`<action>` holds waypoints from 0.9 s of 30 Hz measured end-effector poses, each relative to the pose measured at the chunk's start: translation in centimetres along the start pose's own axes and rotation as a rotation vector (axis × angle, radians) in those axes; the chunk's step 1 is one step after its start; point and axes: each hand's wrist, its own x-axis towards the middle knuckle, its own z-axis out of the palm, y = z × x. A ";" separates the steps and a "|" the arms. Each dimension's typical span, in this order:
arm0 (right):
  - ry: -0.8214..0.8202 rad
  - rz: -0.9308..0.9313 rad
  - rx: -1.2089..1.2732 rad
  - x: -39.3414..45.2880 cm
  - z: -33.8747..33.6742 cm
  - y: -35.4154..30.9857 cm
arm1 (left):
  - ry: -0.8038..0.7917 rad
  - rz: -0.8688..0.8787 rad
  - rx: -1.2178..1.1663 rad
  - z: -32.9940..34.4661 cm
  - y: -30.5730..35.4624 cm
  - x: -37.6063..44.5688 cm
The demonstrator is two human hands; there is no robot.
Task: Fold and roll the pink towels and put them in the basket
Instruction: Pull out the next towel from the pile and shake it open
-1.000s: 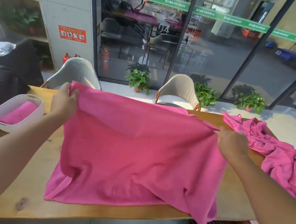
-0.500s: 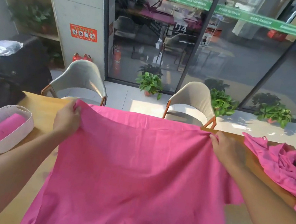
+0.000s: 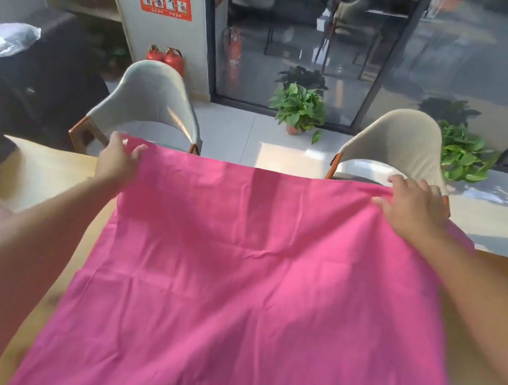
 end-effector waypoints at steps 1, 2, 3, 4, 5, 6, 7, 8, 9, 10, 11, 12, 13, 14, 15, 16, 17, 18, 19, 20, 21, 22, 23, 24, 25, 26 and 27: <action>-0.036 0.010 0.026 -0.2 1.5 -0.9 | -0.025 0.017 0.016 0.8 -0.4 0.1; -0.069 0.020 0.061 -0.7 2.8 -1.7 | -0.054 0.038 0.056 1.5 -0.9 -0.1; -0.112 0.023 0.090 -1.5 3.9 -2.6 | -0.090 0.061 0.114 2.0 -1.5 -0.7; -0.166 0.016 0.109 -2.4 4.9 -3.3 | -0.132 0.081 0.172 2.5 -2.2 -1.6; -0.220 0.008 0.122 -3.4 5.6 -3.9 | -0.175 0.093 0.216 2.7 -3.0 -2.8; -0.263 0.007 0.132 -4.6 6.2 -4.3 | -0.206 0.095 0.246 2.7 -3.7 -4.3; -0.293 0.014 0.142 -5.9 6.5 -4.7 | -0.219 0.097 0.267 2.7 -4.6 -6.0; -0.318 0.029 0.154 -7.3 6.7 -5.0 | -0.225 0.103 0.281 2.7 -5.7 -7.9; -0.340 0.047 0.171 -9.1 6.7 -5.3 | -0.230 0.108 0.298 2.6 -7.0 -10.0; -0.352 0.062 0.190 -11.0 6.6 -5.5 | -0.237 0.101 0.325 2.4 -8.5 -12.1; -0.360 0.071 0.207 -13.0 6.5 -5.6 | -0.244 0.073 0.363 2.2 -10.0 -14.3; -0.370 0.084 0.226 -15.3 6.2 -5.6 | -0.246 0.036 0.395 1.8 -11.3 -16.4; -0.378 0.102 0.246 -17.5 5.9 -5.5 | -0.246 0.005 0.404 1.3 -12.6 -18.4; -0.387 0.121 0.265 -19.8 5.5 -5.2 | -0.248 -0.021 0.398 0.8 -13.8 -20.3; -0.398 0.144 0.288 -22.3 5.2 -5.0 | -0.251 -0.048 0.387 0.1 -14.9 -22.1; -0.398 0.171 0.314 -24.6 4.9 -4.7 | -0.249 -0.070 0.384 -0.6 -16.0 -23.6; -0.397 0.201 0.335 -27.0 4.8 -4.3 | -0.250 -0.090 0.392 -1.3 -17.0 -24.9; -0.401 0.237 0.349 -29.4 4.7 -3.8 | -0.253 -0.109 0.403 -2.0 -18.0 -26.3; -0.404 0.278 0.356 -31.7 4.8 -3.3 | -0.256 -0.120 0.414 -2.5 -18.8 -27.4; -0.409 0.325 0.355 -34.0 4.8 -2.6 | -0.259 -0.123 0.424 -3.1 -19.8 -28.4; -0.420 0.373 0.341 -36.2 4.9 -1.7 | -0.255 -0.130 0.433 -3.6 -20.6 -29.5; -0.442 0.412 0.318 -38.2 5.1 -0.9 | -0.246 -0.144 0.445 -4.2 -21.4 -30.4; -0.471 0.444 0.292 -40.1 5.3 -0.1 | -0.243 -0.165 0.458 -4.7 -22.1 -31.3; -0.501 0.470 0.273 -41.7 5.4 0.6 | -0.243 -0.180 0.464 -5.3 -22.8 -32.1; -0.525 0.489 0.264 -43.0 5.6 1.2 | -0.242 -0.178 0.462 -5.7 -23.4 -32.7; -0.544 0.509 0.259 -44.0 5.7 1.7 | -0.246 -0.176 0.465 -5.9 -24.0 -33.1; -0.561 0.528 0.256 -44.9 5.8 2.0 | -0.252 -0.172 0.482 -6.1 -24.4 -33.4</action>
